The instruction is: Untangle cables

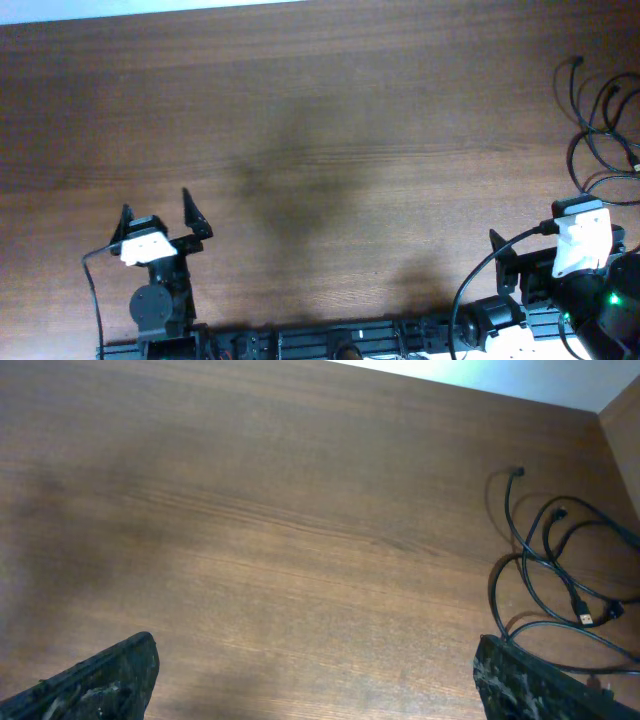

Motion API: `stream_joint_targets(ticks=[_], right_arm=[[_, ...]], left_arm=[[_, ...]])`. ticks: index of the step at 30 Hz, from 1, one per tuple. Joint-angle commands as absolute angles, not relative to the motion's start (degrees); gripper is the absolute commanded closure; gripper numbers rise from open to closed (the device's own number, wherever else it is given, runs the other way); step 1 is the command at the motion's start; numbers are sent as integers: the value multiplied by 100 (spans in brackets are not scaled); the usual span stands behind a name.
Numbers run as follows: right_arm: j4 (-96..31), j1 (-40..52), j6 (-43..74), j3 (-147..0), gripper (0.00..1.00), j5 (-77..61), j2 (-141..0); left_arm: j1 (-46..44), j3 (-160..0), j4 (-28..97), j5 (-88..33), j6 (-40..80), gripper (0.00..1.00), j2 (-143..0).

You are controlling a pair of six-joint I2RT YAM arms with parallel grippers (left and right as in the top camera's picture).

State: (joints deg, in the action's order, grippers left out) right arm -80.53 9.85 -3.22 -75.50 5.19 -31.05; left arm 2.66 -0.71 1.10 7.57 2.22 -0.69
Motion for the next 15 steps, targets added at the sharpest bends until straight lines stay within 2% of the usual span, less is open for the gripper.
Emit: stream_joint_targets(ticks=[1,15], right_arm=[[-8034,1017,-292,-7537,1,607,-3085],[-8034,1017,-292,-7537,1,607,-3085]], left_arm=[[290,-47,449,447,-613,1,-27],[290,-49,458,381,-742,1,-32]])
